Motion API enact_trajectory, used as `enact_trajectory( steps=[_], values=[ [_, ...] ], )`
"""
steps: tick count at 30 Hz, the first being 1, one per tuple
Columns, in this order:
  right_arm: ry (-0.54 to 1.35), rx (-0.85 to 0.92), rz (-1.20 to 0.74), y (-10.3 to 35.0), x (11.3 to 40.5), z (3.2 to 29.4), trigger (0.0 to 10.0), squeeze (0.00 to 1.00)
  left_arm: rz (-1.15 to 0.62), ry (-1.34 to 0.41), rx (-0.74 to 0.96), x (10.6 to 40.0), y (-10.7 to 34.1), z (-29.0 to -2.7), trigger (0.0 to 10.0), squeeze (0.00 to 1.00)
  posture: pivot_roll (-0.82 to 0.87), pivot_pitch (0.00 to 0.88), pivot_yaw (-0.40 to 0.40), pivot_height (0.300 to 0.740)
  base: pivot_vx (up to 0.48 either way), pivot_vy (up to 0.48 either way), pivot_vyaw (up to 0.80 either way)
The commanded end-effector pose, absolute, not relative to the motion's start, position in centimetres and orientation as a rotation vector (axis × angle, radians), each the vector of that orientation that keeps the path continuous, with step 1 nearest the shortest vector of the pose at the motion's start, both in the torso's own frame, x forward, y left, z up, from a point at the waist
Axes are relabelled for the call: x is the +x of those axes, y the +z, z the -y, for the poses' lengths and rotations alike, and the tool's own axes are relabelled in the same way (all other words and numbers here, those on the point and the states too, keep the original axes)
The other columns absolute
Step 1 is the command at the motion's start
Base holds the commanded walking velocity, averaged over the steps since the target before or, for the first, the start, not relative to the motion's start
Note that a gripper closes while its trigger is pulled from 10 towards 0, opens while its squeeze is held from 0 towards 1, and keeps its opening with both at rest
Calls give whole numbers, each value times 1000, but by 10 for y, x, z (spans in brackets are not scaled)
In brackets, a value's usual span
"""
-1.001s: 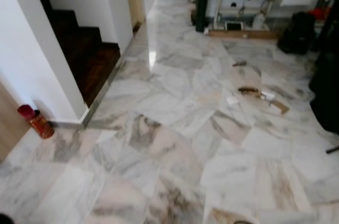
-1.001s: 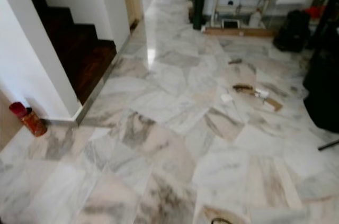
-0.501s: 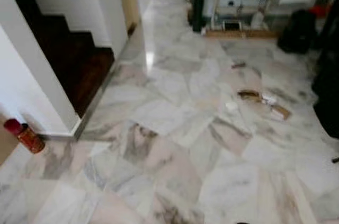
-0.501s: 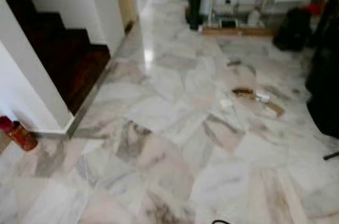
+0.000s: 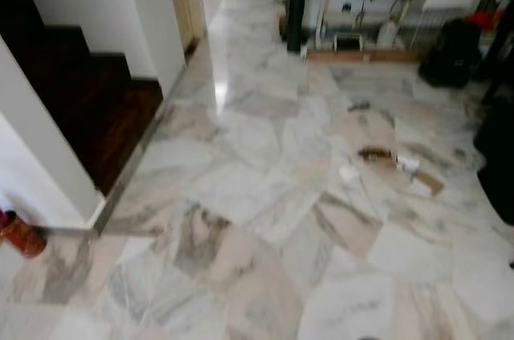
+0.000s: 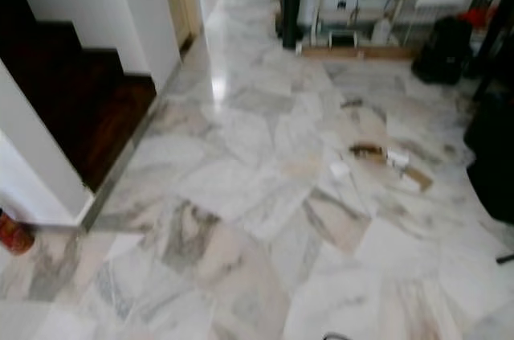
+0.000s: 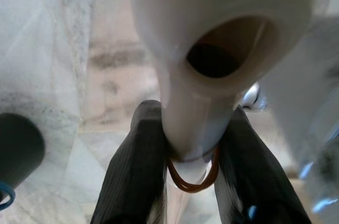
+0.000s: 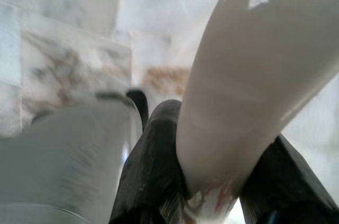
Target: Sweep floor
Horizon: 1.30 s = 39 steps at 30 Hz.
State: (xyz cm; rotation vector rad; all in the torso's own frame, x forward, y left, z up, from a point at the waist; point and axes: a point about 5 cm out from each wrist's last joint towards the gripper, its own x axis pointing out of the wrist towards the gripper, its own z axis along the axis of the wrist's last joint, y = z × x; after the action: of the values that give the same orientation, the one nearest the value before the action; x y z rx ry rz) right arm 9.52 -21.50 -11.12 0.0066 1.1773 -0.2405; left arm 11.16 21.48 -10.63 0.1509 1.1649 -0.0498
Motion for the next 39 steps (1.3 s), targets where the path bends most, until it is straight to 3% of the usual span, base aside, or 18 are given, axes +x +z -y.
enact_trajectory(
  steps=[1,8,39],
  values=[
    [-30,66,-983,-92,157,205,10000,0,-953,45,-43,161,-87,-218,10000,0,106,8,-11,740,368,0,0],
    [-12,77,-974,-92,166,181,10000,0,-941,32,-41,165,-86,-212,10000,0,106,0,-12,740,370,0,0],
    [-16,83,-937,-87,175,180,10000,0,-895,28,-58,177,-81,-211,10000,0,70,35,-8,740,373,0,0]
  ],
)
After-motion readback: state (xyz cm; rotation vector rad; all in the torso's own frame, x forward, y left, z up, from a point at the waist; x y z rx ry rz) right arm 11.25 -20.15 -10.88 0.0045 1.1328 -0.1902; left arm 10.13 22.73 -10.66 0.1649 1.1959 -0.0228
